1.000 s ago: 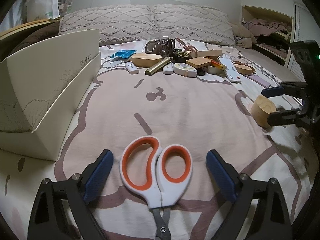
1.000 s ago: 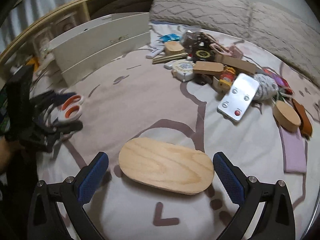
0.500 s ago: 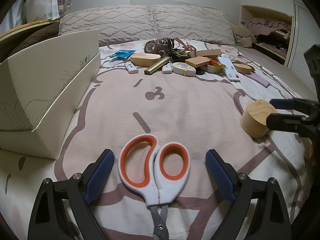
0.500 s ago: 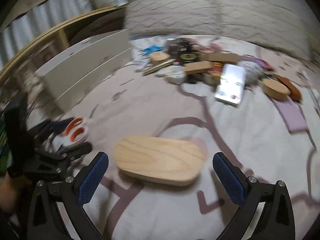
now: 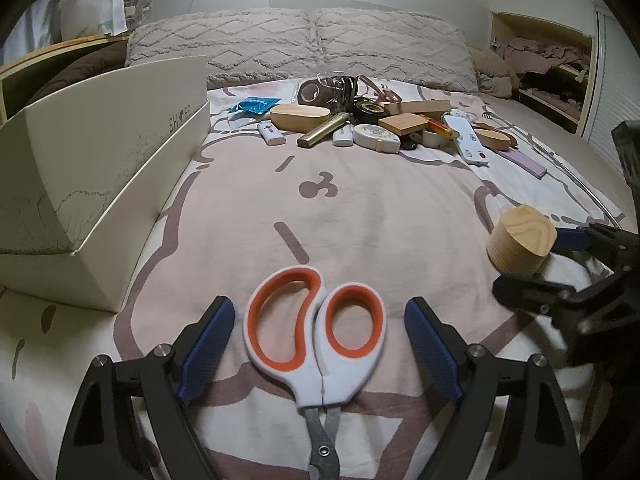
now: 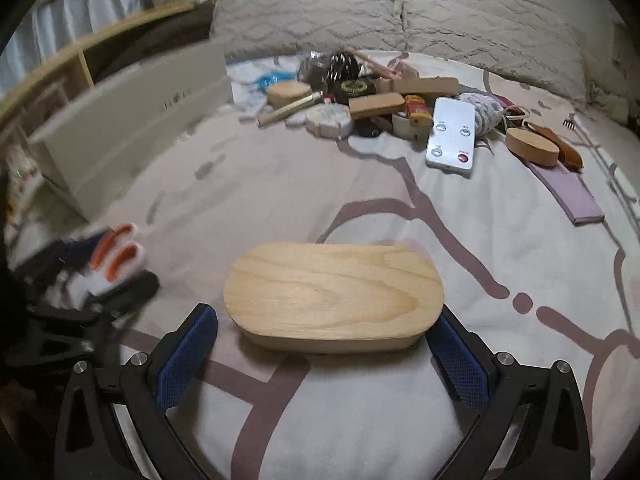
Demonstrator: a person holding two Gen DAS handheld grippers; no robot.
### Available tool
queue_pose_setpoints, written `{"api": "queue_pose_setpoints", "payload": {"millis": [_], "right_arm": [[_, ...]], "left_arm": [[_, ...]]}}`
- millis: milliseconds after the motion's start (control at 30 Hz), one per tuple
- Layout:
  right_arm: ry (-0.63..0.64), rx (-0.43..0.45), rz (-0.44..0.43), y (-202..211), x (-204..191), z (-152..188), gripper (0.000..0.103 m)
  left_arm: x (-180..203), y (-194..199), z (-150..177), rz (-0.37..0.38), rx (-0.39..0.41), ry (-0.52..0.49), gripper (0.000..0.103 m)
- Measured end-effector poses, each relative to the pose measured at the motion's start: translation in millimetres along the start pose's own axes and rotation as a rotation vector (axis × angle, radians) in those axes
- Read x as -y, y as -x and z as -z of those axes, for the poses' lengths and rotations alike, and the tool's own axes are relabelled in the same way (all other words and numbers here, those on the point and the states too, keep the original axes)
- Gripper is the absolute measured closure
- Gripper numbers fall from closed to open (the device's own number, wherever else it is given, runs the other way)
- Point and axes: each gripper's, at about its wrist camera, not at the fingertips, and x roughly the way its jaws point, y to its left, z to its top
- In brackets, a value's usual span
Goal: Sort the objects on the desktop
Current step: 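Grasp the oval wooden block with the right gripper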
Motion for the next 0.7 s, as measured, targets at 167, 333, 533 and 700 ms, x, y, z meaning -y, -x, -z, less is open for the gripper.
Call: {"api": "queue_pose_setpoints", "payload": {"millis": [167,333,533,700], "right_arm": [[-0.018,-0.012,-0.016,-6,7,0,0.0],[-0.005,-0.017,0.007,-8,2,0,0.0],[-0.032,-0.03,-0.021,-13,8,-7,0.0],[-0.042,-0.019,-0.026,-13,9,-5,0.0]], "left_arm": [[0,-2,0,-0.002,-0.021,-0.003,0.015],[1,-2,0,0.002,-0.024,-0.003,0.012],[1,-3,0,0.009,-0.021,-0.001,0.008],[2,-3,1,0.008,-0.016,-0.003,0.006]]}}
